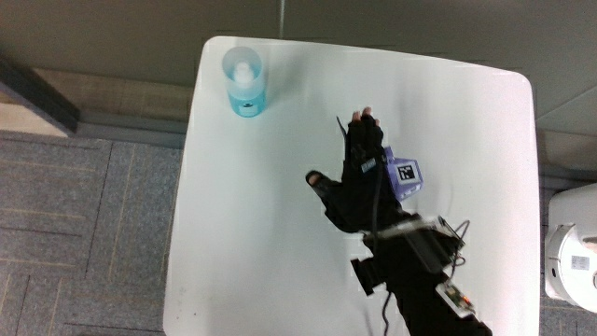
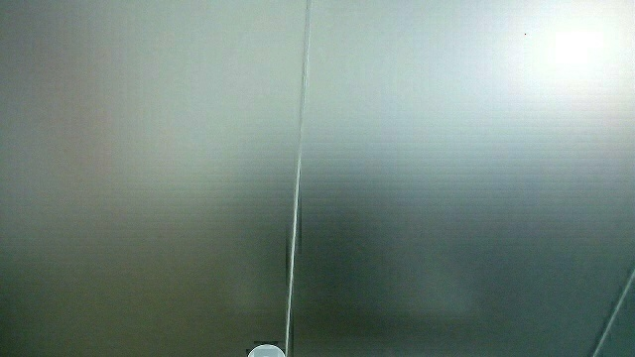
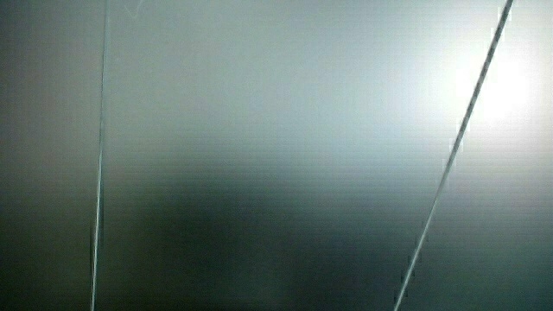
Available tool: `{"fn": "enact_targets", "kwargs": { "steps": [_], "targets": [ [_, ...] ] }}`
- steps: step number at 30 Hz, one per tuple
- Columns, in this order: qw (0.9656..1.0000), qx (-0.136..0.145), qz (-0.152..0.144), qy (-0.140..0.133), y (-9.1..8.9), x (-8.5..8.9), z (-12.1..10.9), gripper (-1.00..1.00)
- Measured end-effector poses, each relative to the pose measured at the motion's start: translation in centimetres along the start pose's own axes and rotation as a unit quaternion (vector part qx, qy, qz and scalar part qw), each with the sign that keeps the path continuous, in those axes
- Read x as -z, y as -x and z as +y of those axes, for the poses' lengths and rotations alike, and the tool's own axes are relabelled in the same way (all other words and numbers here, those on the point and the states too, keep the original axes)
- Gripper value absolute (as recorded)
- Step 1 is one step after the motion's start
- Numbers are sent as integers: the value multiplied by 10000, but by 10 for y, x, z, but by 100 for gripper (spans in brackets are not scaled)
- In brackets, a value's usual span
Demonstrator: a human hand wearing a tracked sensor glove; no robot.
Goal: Pick cleaning spray
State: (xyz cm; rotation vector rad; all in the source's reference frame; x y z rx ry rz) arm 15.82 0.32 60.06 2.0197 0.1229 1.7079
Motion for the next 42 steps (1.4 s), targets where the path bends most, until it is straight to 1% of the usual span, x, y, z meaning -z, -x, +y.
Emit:
{"fn": "enact_targets", "kwargs": {
  "steps": [1,2,3,4,5,6,7,8,9,10,12,13,14,19,20,21,22,23,24,25,26,27,28,29,32,33,34,35,37,38,39,41,42],
  "targets": [
    [9999,76,98,-24,4,2,2,0],
    [10000,-61,60,9,5,2,6,0],
    [10000,-19,87,-24,7,3,8,0],
    [9998,-25,176,-45,11,5,10,0],
    [9999,-21,148,-49,11,5,12,0],
    [9998,-183,106,-44,11,6,16,0],
    [9996,-184,195,-35,13,7,19,0],
    [9999,-59,147,-47,15,7,20,0],
    [9996,-225,170,-57,18,8,23,0],
    [9994,-278,217,-39,17,8,26,0],
    [9993,-215,294,-63,17,8,33,0],
    [9981,-423,433,-78,18,8,36,0],
    [9980,-506,388,-55,20,8,38,0],
    [9965,-586,593,-63,24,9,49,0],
    [9962,-539,679,-83,26,10,49,0],
    [9963,-538,667,-33,24,9,53,0],
    [9948,-557,846,28,28,11,53,0],
    [9952,-453,872,47,26,12,56,0],
    [9936,-539,989,84,26,13,59,0],
    [9954,-283,912,103,23,13,63,0],
    [9932,-428,1069,189,26,14,65,0],
    [9937,-324,1055,194,24,15,69,0],
    [9932,-354,1087,236,26,16,71,0],
    [9925,-418,1099,333,25,16,74,0],
    [9924,-219,1131,433,25,20,79,0],
    [9921,-279,1136,463,26,21,82,0],
    [9914,-211,1195,493,31,23,81,0],
    [9913,-198,1210,481,29,23,84,0],
    [9906,-245,1243,519,36,25,85,0],
    [9909,-321,1204,509,35,25,87,0],
    [9891,-380,1324,528,37,26,87,0],
    [9875,-441,1433,494,41,26,86,0],
    [9875,-485,1420,489,36,25,90,0]
  ]
}}
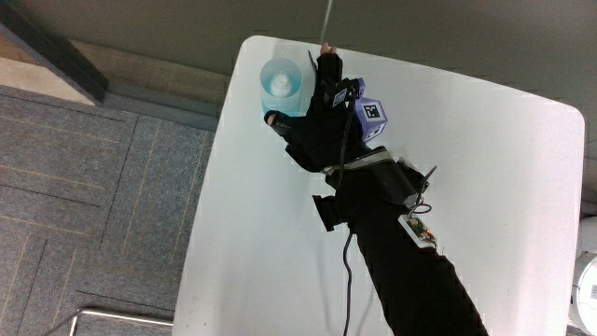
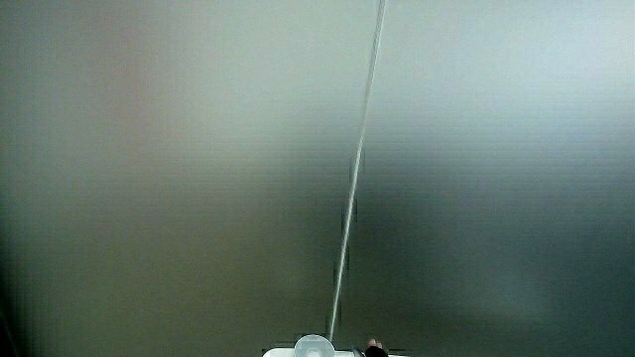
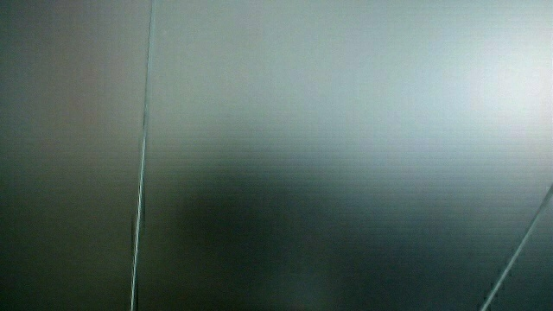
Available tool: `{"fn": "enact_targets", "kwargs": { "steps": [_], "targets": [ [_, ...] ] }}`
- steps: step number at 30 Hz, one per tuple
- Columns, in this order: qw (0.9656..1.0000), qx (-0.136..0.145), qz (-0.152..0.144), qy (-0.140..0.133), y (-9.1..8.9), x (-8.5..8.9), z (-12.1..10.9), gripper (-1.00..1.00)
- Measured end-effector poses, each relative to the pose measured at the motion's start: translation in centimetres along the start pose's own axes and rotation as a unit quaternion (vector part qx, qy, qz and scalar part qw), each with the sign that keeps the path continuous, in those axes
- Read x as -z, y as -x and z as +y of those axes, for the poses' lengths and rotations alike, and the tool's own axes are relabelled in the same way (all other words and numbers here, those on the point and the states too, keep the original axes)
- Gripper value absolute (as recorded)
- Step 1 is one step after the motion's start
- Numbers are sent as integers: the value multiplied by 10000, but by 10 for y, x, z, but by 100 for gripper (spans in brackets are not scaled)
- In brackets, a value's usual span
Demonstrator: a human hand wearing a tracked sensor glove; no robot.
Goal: Pick cleaning spray
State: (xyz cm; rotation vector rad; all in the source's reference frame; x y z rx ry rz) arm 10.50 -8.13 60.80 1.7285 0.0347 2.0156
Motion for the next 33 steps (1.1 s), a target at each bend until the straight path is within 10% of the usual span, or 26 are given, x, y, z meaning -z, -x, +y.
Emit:
{"fn": "enact_targets", "kwargs": {
  "steps": [22,33],
  "targets": [
    [9981,-378,-267,-416,21,2,-3,100],
    [9963,-775,-149,-335,33,-1,-8,100]
  ]
}}
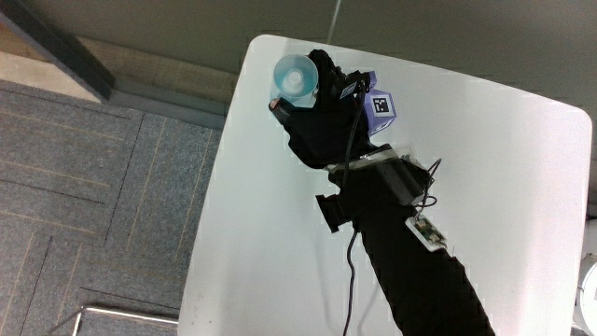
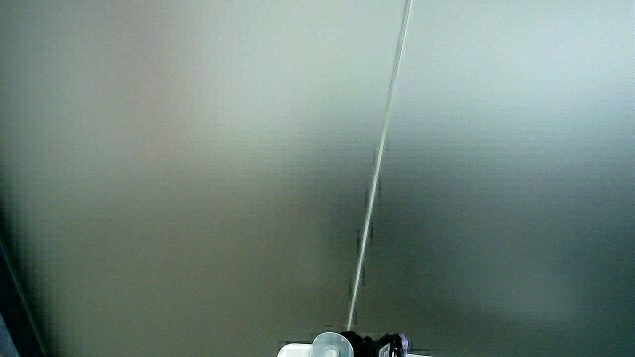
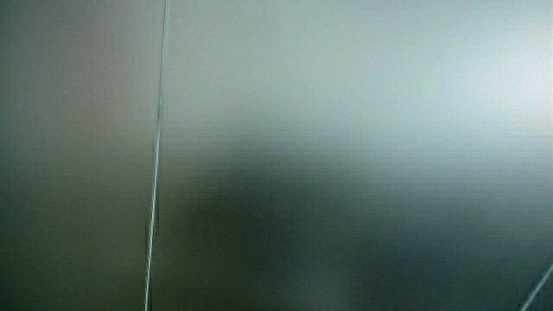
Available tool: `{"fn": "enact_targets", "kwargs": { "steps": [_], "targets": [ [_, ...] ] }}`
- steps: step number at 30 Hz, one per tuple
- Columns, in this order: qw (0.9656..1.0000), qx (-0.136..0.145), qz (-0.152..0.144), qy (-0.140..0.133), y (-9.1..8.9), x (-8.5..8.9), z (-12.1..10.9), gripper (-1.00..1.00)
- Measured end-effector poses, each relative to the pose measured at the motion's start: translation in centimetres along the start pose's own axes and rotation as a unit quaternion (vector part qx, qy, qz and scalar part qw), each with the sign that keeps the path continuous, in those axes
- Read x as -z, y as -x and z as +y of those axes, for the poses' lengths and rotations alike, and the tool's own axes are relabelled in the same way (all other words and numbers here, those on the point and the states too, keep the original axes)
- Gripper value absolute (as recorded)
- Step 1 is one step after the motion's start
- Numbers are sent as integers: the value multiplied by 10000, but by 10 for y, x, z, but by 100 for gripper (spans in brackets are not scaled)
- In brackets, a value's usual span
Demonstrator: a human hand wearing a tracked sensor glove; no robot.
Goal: Pick cleaning spray
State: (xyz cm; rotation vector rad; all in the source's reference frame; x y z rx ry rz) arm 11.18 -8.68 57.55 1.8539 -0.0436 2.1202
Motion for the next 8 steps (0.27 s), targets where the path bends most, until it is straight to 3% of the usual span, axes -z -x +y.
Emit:
{"fn": "enact_targets", "kwargs": {
  "steps": [2,8],
  "targets": [
    [9999,-127,71,73,7,5,-2,100],
    [9983,-476,101,335,7,23,-8,100]
  ]
}}
